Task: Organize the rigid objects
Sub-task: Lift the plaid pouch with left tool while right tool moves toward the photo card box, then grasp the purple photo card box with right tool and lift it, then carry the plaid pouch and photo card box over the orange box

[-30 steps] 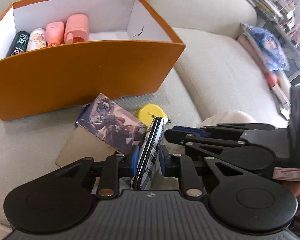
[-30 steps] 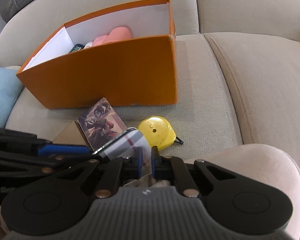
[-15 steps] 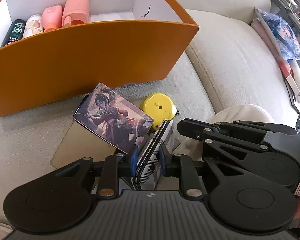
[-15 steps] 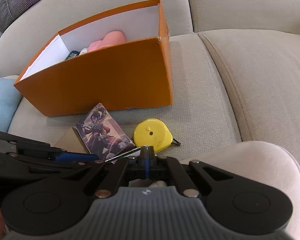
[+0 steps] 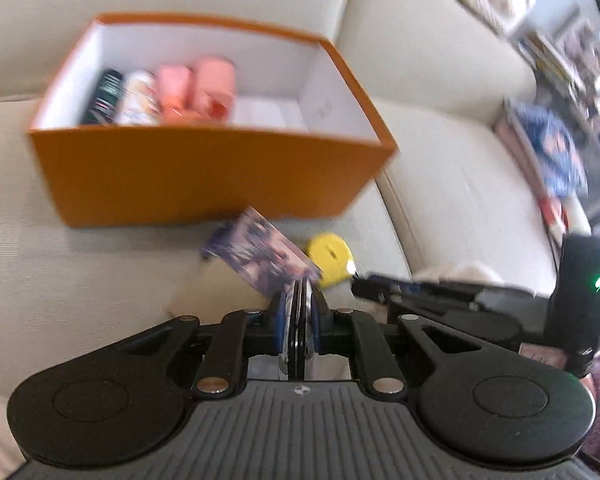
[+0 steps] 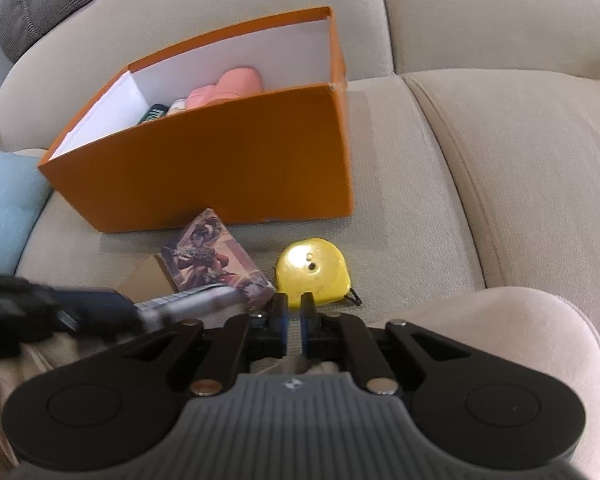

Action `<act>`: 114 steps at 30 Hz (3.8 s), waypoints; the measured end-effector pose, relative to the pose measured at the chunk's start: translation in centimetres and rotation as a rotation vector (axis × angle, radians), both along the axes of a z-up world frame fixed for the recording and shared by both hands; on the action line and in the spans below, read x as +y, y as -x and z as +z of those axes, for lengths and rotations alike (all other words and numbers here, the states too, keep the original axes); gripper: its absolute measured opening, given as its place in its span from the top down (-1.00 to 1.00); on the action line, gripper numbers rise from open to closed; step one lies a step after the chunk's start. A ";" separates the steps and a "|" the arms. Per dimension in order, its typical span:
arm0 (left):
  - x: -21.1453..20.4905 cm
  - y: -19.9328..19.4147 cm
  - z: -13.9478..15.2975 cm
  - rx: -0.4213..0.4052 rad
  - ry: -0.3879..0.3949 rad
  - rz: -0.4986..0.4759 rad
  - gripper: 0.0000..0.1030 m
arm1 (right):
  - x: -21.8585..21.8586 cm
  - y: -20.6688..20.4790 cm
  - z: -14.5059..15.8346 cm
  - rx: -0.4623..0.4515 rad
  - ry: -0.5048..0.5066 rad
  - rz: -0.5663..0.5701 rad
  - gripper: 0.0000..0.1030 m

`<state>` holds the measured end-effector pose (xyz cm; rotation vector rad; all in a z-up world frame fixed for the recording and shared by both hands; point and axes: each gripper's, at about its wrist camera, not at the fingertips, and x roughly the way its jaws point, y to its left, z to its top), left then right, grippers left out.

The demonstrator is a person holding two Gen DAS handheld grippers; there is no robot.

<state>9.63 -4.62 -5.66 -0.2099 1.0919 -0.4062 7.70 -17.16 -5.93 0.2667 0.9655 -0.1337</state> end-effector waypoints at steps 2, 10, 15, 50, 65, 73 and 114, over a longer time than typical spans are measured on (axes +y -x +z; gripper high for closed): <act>1.5 0.3 0.5 -0.020 0.004 0.038 0.75 | 0.4 0.0 0.1 0.002 0.009 0.000 0.66; 3.3 1.3 -1.7 0.086 -0.002 0.057 1.00 | 3.1 0.2 0.9 -0.005 0.107 -0.015 0.45; 3.0 1.6 -3.1 0.147 0.003 0.026 0.96 | 5.6 -0.1 0.6 0.040 0.178 -0.200 0.31; -1.4 4.0 -9.6 0.195 -0.514 -0.199 -0.21 | 4.2 -0.7 -0.6 0.068 0.125 -0.322 0.24; 6.9 3.0 -4.0 0.139 -0.262 0.092 0.63 | 2.4 -4.0 -0.4 0.126 0.140 -0.218 0.23; 7.5 1.3 -3.6 0.119 -0.144 0.163 0.63 | -2.4 -5.9 -0.8 0.130 0.001 -0.266 0.22; 8.0 1.1 -6.5 0.176 -0.147 0.229 0.47 | 1.9 -9.8 -1.3 0.155 0.030 -0.301 0.48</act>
